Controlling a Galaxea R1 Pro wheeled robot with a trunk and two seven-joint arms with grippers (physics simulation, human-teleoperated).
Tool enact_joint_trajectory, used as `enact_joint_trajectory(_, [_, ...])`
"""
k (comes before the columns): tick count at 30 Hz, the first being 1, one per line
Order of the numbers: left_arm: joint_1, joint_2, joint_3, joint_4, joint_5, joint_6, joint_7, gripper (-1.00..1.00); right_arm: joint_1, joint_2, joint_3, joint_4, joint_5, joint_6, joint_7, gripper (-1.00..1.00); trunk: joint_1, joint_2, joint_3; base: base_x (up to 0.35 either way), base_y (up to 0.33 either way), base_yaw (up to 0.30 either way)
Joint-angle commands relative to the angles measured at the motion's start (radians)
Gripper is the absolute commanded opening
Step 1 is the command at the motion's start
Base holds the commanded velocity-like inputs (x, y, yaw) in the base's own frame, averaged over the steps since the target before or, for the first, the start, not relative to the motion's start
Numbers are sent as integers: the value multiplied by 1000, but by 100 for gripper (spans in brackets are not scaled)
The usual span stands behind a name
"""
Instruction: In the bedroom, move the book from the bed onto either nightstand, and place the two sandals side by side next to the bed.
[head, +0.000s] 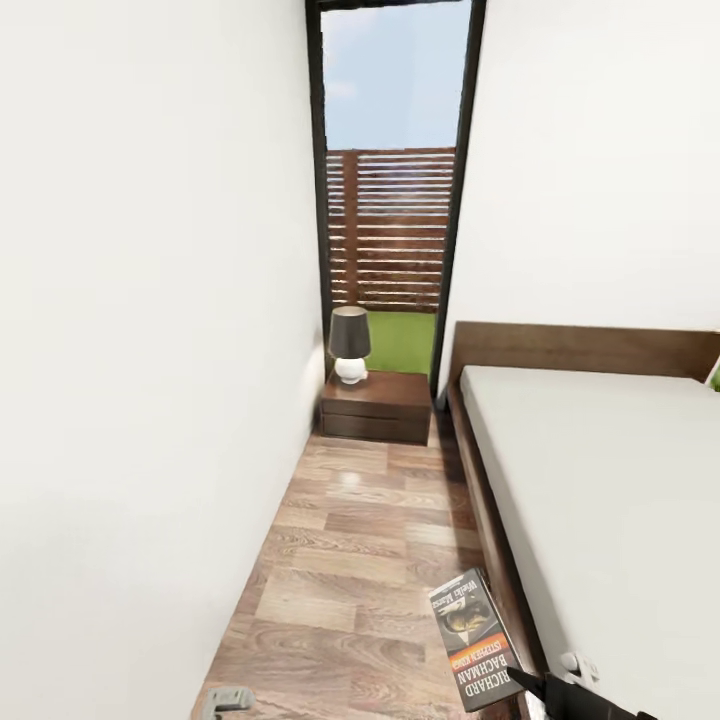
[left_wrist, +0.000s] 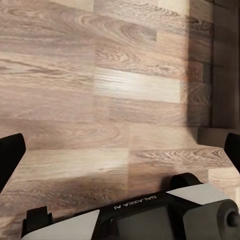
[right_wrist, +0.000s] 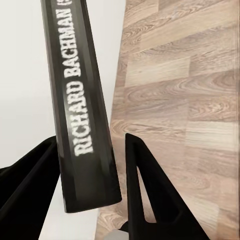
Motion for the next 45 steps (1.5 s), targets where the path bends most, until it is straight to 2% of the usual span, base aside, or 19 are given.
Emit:
enact_joint_trajectory(1, [0, 0, -8, 0, 9, -2, -3, 100, -1, 0, 0, 0, -11, 11, 3, -100, 0, -1, -1, 126, 0, -257])
enact_joint_trajectory(8, [0, 0, -8, 1, 9, -2, -3, 100, -1, 0, 0, 0, -11, 11, 2, -100, 0, -1, -1, 258, 0, -256])
enact_joint_trajectory(17, [0, 0, -8, 0, 9, -2, -3, 100, -1, 0, 0, 0, -11, 11, 2, -100, 0, -1, -1, 28, 0, -240])
enact_joint_trajectory(31, [0, 2, -7, 1, 10, -2, -3, 100, -1, 0, 0, 0, -11, 11, 3, -100, 0, -1, -1, 8, 0, -15])
enact_joint_trajectory(45, [0, 2, -8, 1, 10, -2, -3, 100, -1, 0, 0, 0, -11, 11, 2, -100, 0, -1, -1, 297, 0, 0])
